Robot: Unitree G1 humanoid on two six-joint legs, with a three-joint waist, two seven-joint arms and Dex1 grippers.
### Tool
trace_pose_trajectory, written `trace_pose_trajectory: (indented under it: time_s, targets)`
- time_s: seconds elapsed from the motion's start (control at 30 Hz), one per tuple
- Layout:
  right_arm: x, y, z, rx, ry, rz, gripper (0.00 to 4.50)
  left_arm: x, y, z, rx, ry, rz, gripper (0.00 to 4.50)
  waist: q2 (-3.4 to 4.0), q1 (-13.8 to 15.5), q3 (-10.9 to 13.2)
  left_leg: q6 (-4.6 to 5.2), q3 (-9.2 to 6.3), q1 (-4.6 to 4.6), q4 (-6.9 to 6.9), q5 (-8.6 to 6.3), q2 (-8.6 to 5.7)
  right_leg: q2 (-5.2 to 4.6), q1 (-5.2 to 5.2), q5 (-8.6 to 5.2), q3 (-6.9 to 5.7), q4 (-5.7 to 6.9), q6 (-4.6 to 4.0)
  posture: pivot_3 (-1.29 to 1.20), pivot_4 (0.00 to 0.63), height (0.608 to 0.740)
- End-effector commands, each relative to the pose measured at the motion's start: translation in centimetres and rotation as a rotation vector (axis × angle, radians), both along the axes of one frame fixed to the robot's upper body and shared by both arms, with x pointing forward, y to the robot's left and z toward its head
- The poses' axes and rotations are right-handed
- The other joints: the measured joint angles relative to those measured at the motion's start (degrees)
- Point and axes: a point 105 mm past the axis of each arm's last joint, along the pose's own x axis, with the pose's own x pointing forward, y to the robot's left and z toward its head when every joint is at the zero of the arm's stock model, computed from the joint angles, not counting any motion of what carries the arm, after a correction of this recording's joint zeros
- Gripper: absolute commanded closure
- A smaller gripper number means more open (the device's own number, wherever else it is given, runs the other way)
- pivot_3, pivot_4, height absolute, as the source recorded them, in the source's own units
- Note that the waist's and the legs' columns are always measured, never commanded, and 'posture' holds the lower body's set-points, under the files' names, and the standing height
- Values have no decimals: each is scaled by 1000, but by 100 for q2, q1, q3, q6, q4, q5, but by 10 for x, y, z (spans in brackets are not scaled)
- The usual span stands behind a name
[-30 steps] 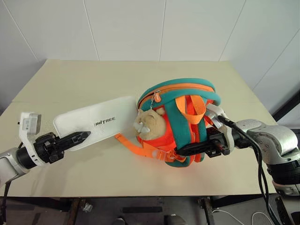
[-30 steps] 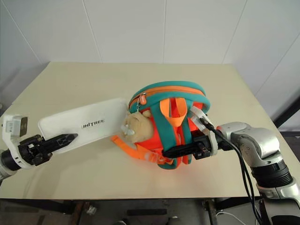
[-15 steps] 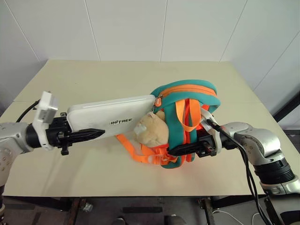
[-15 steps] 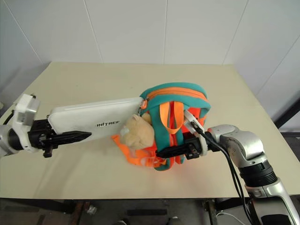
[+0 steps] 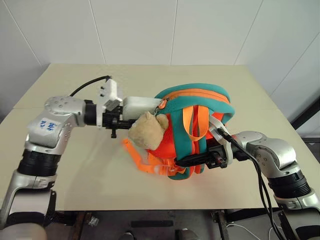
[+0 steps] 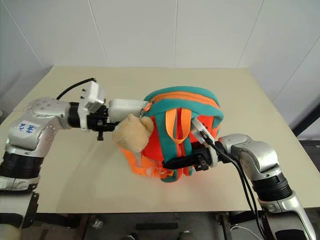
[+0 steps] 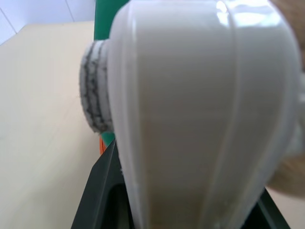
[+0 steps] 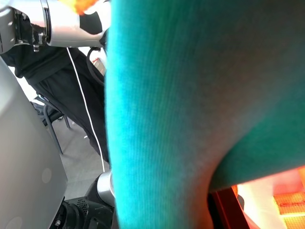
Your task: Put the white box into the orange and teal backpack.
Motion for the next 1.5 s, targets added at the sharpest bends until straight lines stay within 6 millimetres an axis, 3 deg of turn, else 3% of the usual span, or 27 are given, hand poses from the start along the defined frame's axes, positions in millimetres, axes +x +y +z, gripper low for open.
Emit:
trace_pose_trajectory:
  time_s: [0.03, 0.13, 0.27, 0.43, 0.63, 0.93, 1.03, 1.17, 1.4, 1.5]
  targets:
    - [-6, 3, 3, 11, -13, 22, 4483, 2, -28, 8, -7, -27, -63, 3159, 0, 19, 0, 0, -1, 0, 7, 0, -1, 0, 0, -1, 0, 6, 0, 0, 150, 740]
    - [-6, 5, 4, 19, -19, 19, 4483, 10, -45, -4, 16, 1, -74, 3159, 0, 10, 0, 0, -2, -1, 21, 0, -1, 0, 3, -1, 0, 14, 1, 0, 150, 740]
    - [-6, 7, 6, 26, -26, 17, 4483, 16, -49, -19, 62, 36, -47, 3159, 1, -4, 0, 0, -4, 2, 24, 0, -1, 3, 3, 0, 2, 23, 1, 0, 150, 740]
    - [-8, 8, 5, 38, -27, 8, 4500, 17, -44, -23, 81, 34, -30, 1599, 1, 8, 0, 0, -5, 1, 29, 0, -1, 2, 4, -1, 2, 24, 1, 0, 150, 740]
    - [-9, 8, 4, 43, -28, -3, 4500, 3, -19, -12, 40, 48, -57, 32, 2, -29, 1, 0, -5, 3, 27, 0, -1, 3, 4, -1, 3, 28, 1, 0, 150, 740]
    - [-4, 7, 1, 38, -34, -30, 4500, -4, 49, -4, 65, 20, 6, 32, 2, -2, 1, 0, -6, 4, 32, 0, 0, 3, 5, -1, 2, 29, 1, 0, 150, 740]
    - [-3, 7, 1, 39, -36, -33, 4500, -2, 56, -5, 41, 14, 27, 32, 2, 0, 1, 1, -6, 3, 35, 0, 0, 3, 6, -1, 3, 31, 1, 0, 150, 740]
    - [-2, 9, 0, 40, -36, -33, 4500, -5, 51, -7, 12, -17, 0, 847, 2, 5, 1, 2, -6, 3, 36, -1, 0, 3, 6, -1, 2, 32, 1, 0, 150, 740]
    - [-2, 9, -1, 38, -30, -36, 4500, -23, 50, -8, 9, 21, -71, 3061, 2, -15, 1, 2, -6, 3, 36, -1, 1, 4, 5, -1, 2, 36, 1, 0, 150, 740]
    - [-1, 9, -2, 39, -27, -39, 4500, -16, 51, -8, -1, 1, -28, 4017, 2, -5, 1, 2, -6, 4, 40, -1, 1, 4, 5, -1, 3, 38, 1, 0, 150, 740]
